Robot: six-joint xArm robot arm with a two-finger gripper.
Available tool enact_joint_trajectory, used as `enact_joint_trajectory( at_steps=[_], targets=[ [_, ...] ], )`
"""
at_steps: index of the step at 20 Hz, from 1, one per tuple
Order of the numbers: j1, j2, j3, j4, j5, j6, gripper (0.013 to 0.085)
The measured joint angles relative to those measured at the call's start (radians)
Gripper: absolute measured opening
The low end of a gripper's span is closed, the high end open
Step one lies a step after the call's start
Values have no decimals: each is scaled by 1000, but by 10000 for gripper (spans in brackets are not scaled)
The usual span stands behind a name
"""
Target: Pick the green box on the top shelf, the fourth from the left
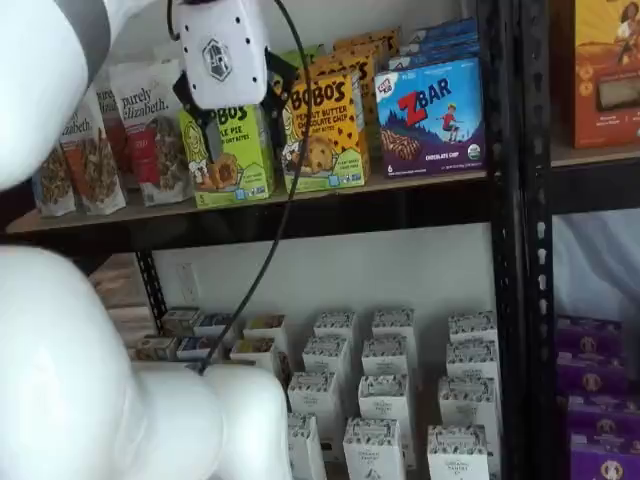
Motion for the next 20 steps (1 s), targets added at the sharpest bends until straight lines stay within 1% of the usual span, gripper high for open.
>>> enact_joint_trajectory(
  at_steps=[3, 8, 12, 14, 15, 16, 18, 20],
  targets=[
    [0, 5, -2, 3, -3, 1, 850],
    [32, 29, -11, -8, -19, 27, 850],
    [88, 53, -17, -25, -55, 75, 850],
    [100, 61, -18, -20, -66, 88, 850],
    [98, 68, -19, 0, -75, 91, 850],
    [102, 72, -19, 6, -83, 96, 850],
    [119, 79, -19, 6, -102, 110, 850],
    [167, 99, -28, -25, -127, 148, 850]
  ],
)
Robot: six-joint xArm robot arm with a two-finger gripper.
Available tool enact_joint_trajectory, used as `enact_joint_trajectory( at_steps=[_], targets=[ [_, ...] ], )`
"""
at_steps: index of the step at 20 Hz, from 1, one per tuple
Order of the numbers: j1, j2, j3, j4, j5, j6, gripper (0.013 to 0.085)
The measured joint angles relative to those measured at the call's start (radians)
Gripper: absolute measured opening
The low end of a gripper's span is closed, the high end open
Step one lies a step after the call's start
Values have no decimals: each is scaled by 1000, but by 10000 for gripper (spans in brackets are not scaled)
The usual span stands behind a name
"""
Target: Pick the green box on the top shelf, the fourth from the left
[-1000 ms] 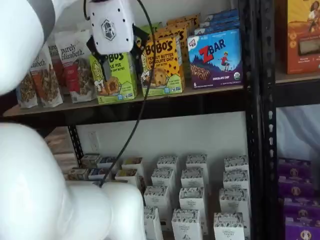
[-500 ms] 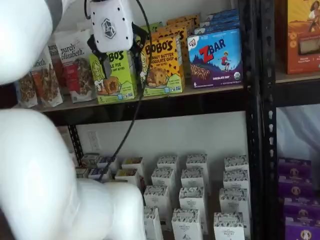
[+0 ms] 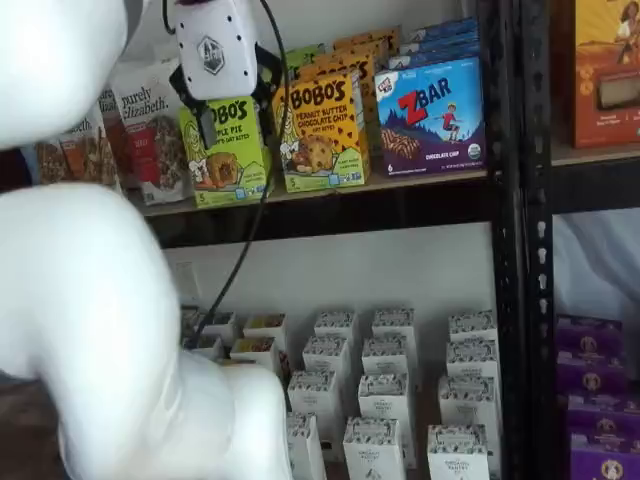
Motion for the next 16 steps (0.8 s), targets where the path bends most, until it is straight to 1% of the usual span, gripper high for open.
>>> enact_joint_trajectory(
  at_steps=[7, 10, 13, 16],
  targets=[
    [46, 27, -5, -11, -74, 40, 850],
    [71, 46, -14, -31, -97, 61, 850],
    [102, 93, -41, -49, -120, 88, 850],
    [124, 132, -67, -65, -141, 108, 850]
  ],
)
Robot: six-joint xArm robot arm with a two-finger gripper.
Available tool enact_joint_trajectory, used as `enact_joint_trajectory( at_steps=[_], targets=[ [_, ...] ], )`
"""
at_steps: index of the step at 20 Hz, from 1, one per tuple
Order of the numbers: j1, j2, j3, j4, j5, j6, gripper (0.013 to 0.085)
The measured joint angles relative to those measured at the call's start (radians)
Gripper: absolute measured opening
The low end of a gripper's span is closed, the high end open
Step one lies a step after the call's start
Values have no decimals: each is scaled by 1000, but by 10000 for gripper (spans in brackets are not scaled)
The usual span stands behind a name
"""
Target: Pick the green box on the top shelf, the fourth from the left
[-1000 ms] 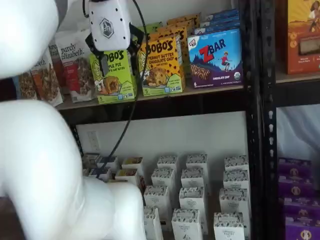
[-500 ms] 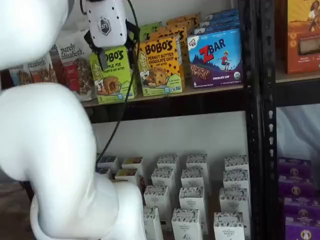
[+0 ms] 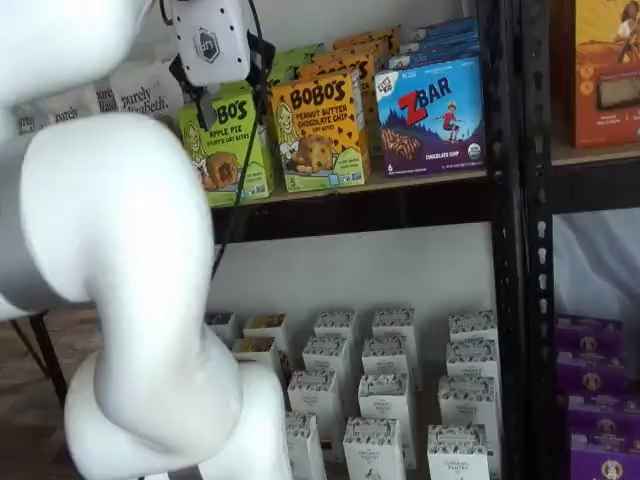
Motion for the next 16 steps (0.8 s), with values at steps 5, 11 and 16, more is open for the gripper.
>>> enact_joint_trajectory(
  at_steps=[5, 11, 16],
  targets=[
    [17, 54, -40, -2, -32, 15, 850],
    [40, 103, -82, -13, -52, 37, 850],
    [53, 142, -115, -12, -59, 49, 850]
  ],
)
